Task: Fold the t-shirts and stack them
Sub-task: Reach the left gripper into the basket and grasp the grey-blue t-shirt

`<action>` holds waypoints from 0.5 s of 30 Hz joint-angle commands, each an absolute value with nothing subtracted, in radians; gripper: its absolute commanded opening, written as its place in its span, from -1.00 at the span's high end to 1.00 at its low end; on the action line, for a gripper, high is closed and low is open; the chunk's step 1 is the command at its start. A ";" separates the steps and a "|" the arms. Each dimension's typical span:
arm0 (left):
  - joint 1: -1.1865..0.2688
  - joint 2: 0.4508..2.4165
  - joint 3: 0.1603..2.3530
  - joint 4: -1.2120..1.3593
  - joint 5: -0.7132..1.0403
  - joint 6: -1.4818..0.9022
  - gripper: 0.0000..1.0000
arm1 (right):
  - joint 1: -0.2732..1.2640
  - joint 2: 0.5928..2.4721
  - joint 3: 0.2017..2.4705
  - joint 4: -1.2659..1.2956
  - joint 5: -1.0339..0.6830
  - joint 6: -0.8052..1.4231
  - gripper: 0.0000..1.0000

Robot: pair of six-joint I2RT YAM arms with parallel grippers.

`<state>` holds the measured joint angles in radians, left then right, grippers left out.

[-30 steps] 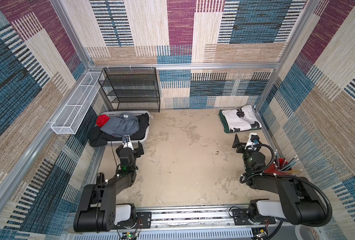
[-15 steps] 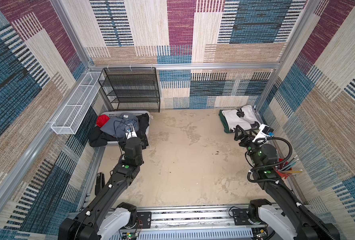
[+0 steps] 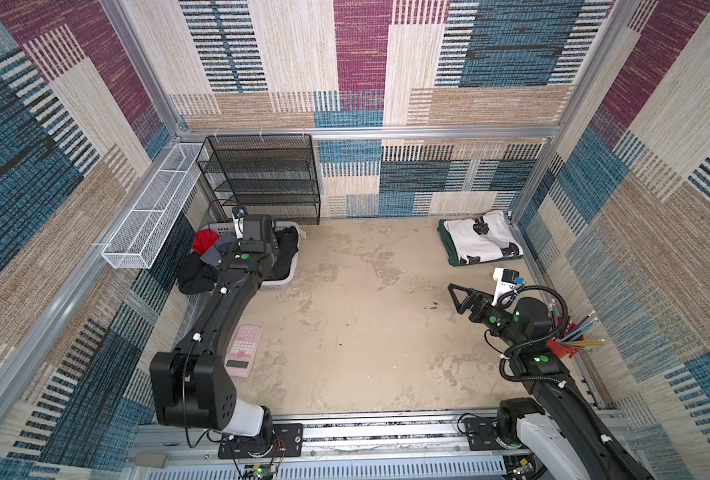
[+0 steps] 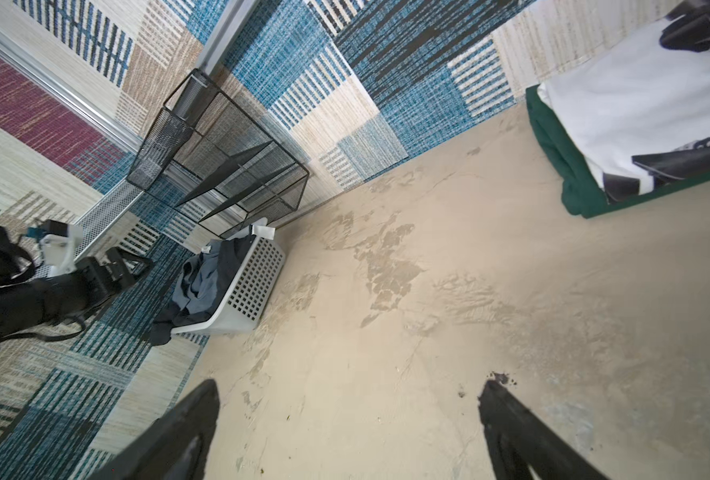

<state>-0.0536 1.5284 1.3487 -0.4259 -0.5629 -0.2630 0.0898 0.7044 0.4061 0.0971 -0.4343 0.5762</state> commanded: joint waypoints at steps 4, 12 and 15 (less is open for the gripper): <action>0.030 1.732 1.536 -0.586 -0.359 -0.315 -0.97 | 0.091 0.708 0.474 -0.008 -0.549 0.535 -0.97; 0.104 1.913 1.678 -0.643 -0.295 -0.295 -0.83 | 0.091 0.631 0.416 0.000 -0.584 0.557 -0.97; 0.118 1.972 1.734 -0.674 -0.323 -0.276 -0.49 | 0.091 0.577 0.387 -0.011 -0.579 0.566 -0.97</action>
<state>0.1127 1.9388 1.6901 -0.6235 -0.3176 -0.2878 0.0902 0.6098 0.4023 -0.0162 -0.5579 0.5495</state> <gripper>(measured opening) 0.778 0.986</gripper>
